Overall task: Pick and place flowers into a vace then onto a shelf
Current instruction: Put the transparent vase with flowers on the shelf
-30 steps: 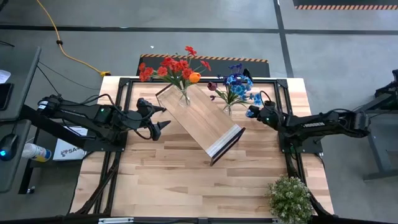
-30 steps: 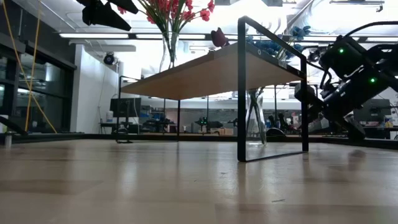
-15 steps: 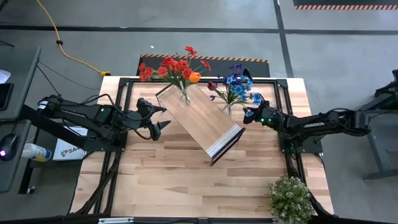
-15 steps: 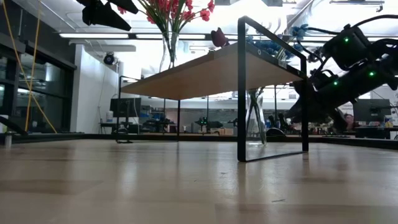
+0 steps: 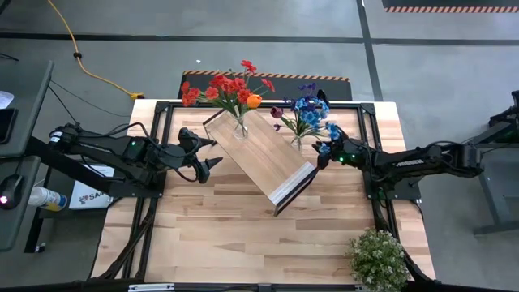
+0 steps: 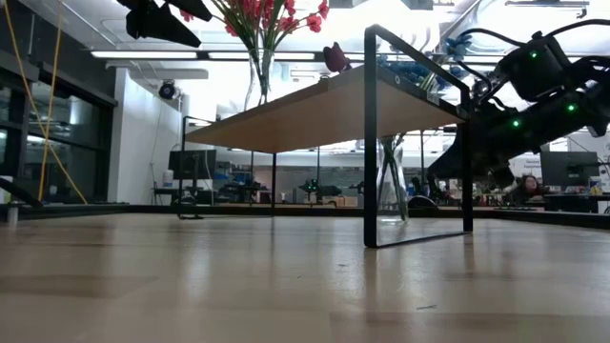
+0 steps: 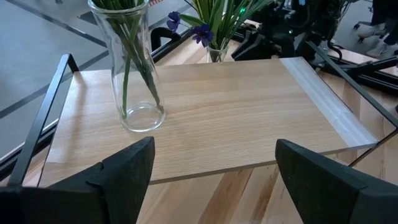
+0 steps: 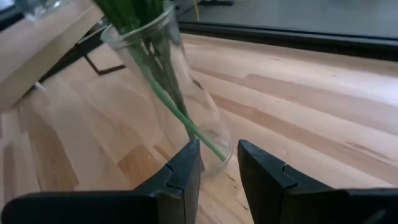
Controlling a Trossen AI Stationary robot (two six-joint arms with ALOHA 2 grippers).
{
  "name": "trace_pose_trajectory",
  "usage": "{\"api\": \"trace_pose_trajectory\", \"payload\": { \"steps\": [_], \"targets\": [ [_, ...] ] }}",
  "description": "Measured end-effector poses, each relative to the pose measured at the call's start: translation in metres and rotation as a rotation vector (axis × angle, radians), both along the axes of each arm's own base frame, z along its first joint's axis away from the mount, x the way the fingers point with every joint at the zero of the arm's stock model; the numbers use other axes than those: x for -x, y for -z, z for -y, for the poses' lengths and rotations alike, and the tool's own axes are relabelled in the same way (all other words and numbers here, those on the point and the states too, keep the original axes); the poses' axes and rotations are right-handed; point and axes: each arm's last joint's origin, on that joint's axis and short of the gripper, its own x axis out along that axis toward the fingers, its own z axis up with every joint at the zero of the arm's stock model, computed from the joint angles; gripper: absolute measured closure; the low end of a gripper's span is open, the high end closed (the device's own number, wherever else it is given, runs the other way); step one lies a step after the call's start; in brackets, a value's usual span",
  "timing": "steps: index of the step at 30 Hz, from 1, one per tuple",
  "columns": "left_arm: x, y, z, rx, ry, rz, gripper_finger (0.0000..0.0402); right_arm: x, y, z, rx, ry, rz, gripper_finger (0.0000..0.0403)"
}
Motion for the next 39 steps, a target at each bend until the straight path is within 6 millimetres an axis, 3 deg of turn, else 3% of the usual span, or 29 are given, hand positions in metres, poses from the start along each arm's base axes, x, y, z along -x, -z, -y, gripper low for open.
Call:
{"api": "trace_pose_trajectory", "payload": {
  "steps": [19, 29, 39],
  "targets": [
    [0.0, 0.0, 0.0, 0.0, 0.0, 0.001, 0.0034, 0.001, 0.001, 0.002, 0.146, -0.056, -0.112, 0.0304],
    [-0.001, -0.002, 0.0, 0.006, -0.001, 0.023, 0.0034, 0.006, 0.0, 0.011, 0.213, 0.077, -0.173, 0.0304],
    [-0.001, -0.002, 0.0, 0.006, -0.002, 0.028, 0.0034, 0.004, 0.001, 0.008, 0.213, -0.068, -0.169, 0.0304]
  ]
}}
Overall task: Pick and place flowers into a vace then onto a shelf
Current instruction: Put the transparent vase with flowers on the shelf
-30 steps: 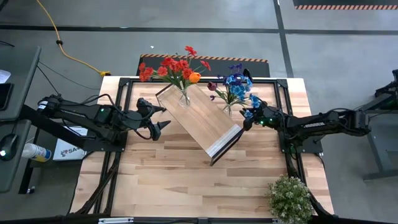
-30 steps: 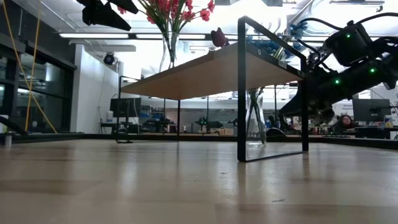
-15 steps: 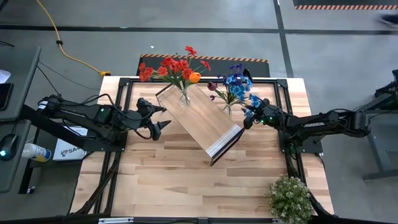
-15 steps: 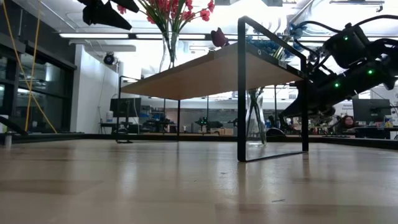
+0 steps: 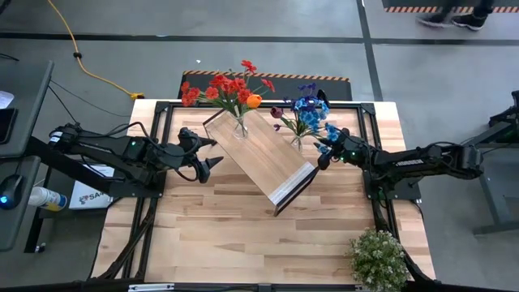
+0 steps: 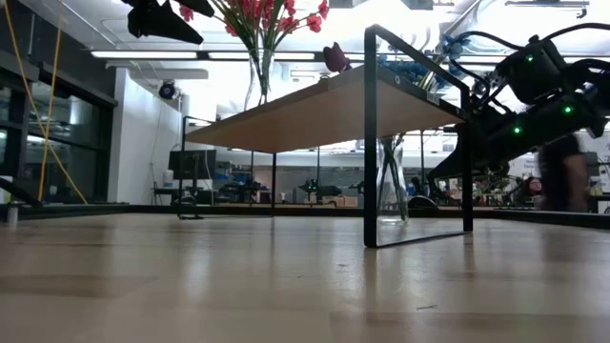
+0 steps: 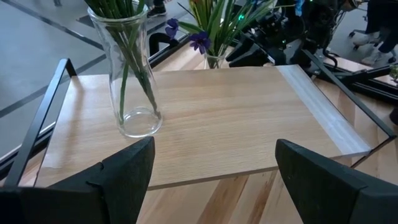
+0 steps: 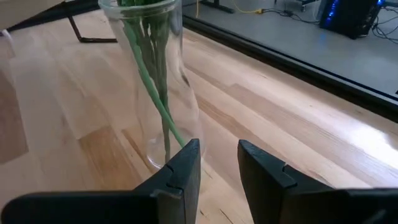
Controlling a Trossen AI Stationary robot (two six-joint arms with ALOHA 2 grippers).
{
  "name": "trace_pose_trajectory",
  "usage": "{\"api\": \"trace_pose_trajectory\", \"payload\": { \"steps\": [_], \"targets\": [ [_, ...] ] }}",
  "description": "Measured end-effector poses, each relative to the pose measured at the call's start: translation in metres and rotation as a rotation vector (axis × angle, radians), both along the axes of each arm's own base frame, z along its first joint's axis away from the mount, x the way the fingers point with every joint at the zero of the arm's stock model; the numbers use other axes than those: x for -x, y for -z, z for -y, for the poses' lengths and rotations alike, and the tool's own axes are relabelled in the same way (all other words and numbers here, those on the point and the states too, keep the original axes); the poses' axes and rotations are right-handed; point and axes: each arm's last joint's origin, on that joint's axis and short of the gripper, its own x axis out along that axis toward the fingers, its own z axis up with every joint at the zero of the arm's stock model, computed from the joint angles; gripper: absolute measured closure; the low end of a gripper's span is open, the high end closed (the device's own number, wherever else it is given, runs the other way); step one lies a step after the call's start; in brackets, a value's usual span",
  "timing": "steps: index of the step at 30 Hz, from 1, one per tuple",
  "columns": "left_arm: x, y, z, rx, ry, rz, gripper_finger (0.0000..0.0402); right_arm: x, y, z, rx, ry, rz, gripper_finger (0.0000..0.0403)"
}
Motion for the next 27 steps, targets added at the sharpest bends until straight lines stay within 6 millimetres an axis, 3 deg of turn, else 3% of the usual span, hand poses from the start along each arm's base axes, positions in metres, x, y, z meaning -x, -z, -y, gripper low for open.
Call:
{"api": "trace_pose_trajectory", "payload": {
  "steps": [6, 17, 27],
  "targets": [
    [0.0, 0.0, 0.0, 0.0, -0.001, 0.003, 0.0034, 0.002, 0.001, 0.004, -0.023, -0.023, 0.002, 0.0291],
    [0.0, 0.0, 0.0, 0.001, -0.001, 0.004, 0.0034, 0.005, 0.0, 0.011, -0.033, -0.079, 0.006, 0.0203],
    [0.0, 0.0, 0.0, 0.005, -0.001, 0.006, 0.0034, 0.009, -0.002, 0.019, -0.036, -0.103, 0.036, 0.0188]
  ]
}}
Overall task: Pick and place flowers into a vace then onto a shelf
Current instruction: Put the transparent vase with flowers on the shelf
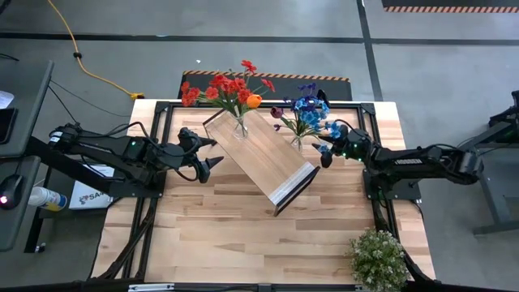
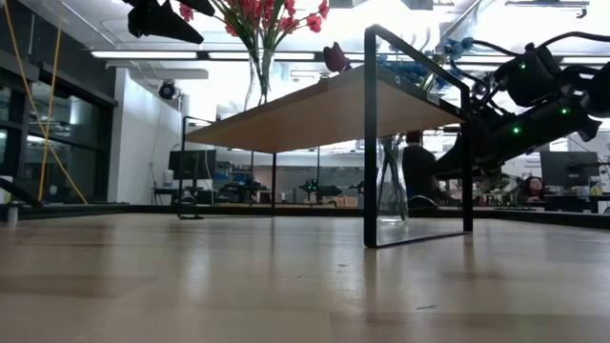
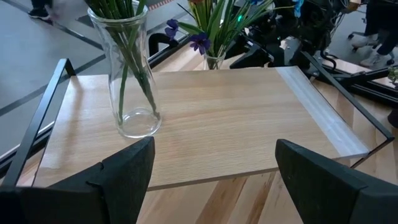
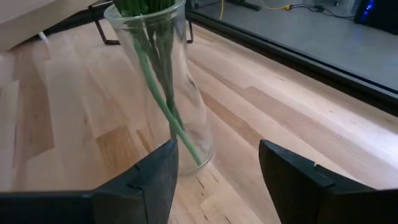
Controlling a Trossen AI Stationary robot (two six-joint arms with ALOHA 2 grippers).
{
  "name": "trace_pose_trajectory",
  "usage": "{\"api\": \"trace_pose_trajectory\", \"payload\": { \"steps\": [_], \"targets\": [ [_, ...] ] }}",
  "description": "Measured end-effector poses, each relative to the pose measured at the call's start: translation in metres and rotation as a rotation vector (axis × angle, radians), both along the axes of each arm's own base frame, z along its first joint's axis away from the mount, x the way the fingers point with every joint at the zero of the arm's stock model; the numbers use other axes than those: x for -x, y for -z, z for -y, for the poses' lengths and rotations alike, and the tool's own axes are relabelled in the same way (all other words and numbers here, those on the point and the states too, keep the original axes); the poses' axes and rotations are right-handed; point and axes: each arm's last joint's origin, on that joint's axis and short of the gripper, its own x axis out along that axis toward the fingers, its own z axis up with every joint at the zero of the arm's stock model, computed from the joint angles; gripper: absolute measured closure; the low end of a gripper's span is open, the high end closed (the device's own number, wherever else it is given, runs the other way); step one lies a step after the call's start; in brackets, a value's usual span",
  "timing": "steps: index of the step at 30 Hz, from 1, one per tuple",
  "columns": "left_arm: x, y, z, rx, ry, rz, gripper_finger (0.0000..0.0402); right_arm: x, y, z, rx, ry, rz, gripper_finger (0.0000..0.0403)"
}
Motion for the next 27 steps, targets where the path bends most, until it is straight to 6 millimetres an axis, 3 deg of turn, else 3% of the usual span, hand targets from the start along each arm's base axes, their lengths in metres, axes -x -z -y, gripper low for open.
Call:
{"api": "trace_pose_trajectory", "payload": {
  "steps": [27],
  "targets": [
    [0.0, 0.0, 0.0, 0.013, -0.005, 0.006, 0.0034, 0.0004, -0.0056, 0.0048, -0.028, 0.063, 0.093, 0.0188]
  ]
}}
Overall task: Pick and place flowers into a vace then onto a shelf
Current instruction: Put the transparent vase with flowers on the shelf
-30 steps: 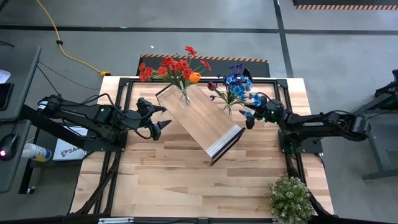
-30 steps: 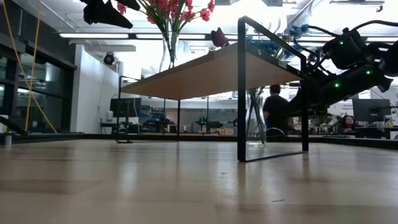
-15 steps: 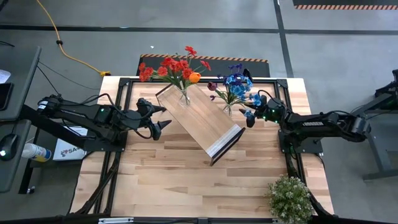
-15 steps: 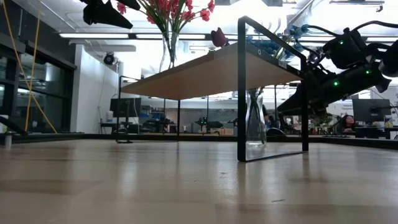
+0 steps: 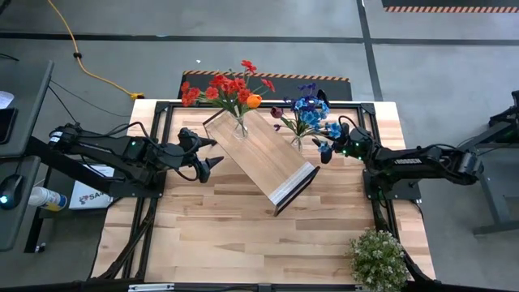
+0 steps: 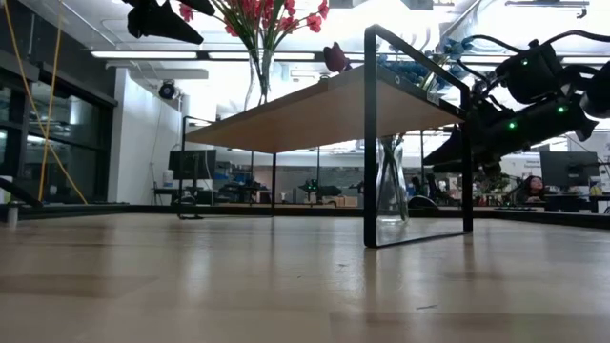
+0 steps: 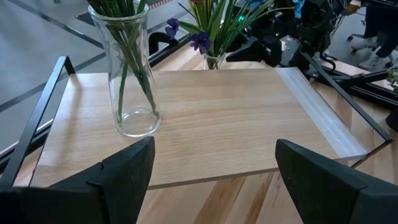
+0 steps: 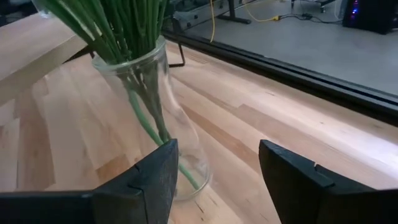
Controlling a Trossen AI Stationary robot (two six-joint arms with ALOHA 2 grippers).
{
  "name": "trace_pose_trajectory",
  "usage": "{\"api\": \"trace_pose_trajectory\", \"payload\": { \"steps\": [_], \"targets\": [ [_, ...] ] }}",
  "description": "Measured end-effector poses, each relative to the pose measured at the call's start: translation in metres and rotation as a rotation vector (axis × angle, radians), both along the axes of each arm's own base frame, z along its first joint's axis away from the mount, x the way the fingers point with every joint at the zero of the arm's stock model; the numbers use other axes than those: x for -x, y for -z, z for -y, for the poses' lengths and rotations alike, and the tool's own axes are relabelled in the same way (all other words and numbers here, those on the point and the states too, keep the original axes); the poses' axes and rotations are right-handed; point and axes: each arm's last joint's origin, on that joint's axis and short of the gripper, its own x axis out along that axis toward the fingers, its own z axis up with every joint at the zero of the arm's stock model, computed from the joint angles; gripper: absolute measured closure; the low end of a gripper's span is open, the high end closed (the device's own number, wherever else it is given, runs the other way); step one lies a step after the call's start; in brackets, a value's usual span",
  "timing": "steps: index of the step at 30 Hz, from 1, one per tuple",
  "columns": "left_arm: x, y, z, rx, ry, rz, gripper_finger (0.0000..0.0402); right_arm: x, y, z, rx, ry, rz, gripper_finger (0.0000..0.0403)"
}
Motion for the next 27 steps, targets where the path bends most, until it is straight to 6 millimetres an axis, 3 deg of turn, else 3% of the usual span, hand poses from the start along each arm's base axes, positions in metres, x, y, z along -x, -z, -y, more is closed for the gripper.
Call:
{"api": "trace_pose_trajectory", "payload": {
  "steps": [11, 27],
  "targets": [
    [0.0, 0.0, 0.0, 0.0, 0.001, 0.0, 0.0034, -0.004, 0.008, 0.009, -0.014, 0.002, 0.025, 0.0188],
    [0.0, 0.0, 0.0, 0.001, 0.003, -0.001, 0.0034, -0.034, 0.009, 0.027, -0.042, -0.146, -0.016, 0.0188]
  ]
}}
